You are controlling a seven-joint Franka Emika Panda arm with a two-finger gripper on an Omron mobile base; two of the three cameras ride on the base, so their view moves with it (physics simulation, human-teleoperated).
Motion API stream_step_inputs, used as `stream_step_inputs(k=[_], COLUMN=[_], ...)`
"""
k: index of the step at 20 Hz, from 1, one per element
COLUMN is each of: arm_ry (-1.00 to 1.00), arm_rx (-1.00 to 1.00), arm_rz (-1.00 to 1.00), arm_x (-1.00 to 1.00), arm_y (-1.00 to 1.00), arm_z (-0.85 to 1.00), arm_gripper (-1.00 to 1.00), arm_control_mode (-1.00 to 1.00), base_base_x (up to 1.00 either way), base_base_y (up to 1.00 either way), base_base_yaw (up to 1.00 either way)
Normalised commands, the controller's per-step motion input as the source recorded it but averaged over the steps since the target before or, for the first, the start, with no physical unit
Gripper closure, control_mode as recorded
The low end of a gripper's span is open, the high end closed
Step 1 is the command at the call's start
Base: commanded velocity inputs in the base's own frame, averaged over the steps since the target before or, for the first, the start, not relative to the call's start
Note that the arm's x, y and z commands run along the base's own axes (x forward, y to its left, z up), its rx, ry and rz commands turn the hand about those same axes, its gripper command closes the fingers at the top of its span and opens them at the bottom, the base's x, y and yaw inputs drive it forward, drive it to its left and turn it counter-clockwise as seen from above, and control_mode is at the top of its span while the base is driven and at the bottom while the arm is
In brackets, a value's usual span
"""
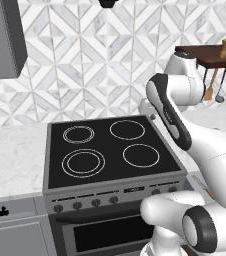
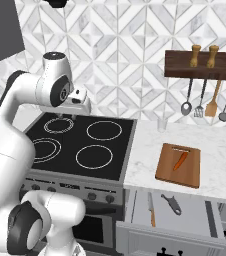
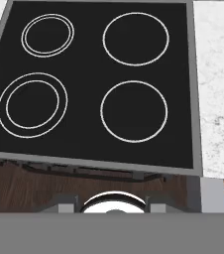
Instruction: Place the appropriate cutting tool for cutting the carrot skin on the cutting board.
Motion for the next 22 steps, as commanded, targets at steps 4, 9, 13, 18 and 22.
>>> stream_step_inputs(k=[4, 9, 13, 18, 22], arm_ry=[0.00, 0.02, 0.02, 0.01, 0.00], arm_rx=[0.00, 0.00, 0.01, 0.01, 0.04], arm_rz=[0.00, 0.00, 0.00, 0.00, 0.00], arm_x=[-0.16, -0.24, -0.28, -0.21, -0.15], arm_y=[-0.15, -0.48, -0.86, -0.95, -0.98], arm_z=[-0.04, -0.10, -0.16, -0.26, -0.40], arm_gripper=[-1.00, -1.00, -1.00, -1.00, -1.00], arm_control_mode=[-1.00, -1.00, -1.00, -1.00, -1.00], base_base_x=[0.00, 0.00, 0.00, 0.00, 0.00], base_base_y=[0.00, 0.00, 0.00, 0.00, 0.00], base_base_yaw=[0.00, 0.00, 0.00, 0.00, 0.00])
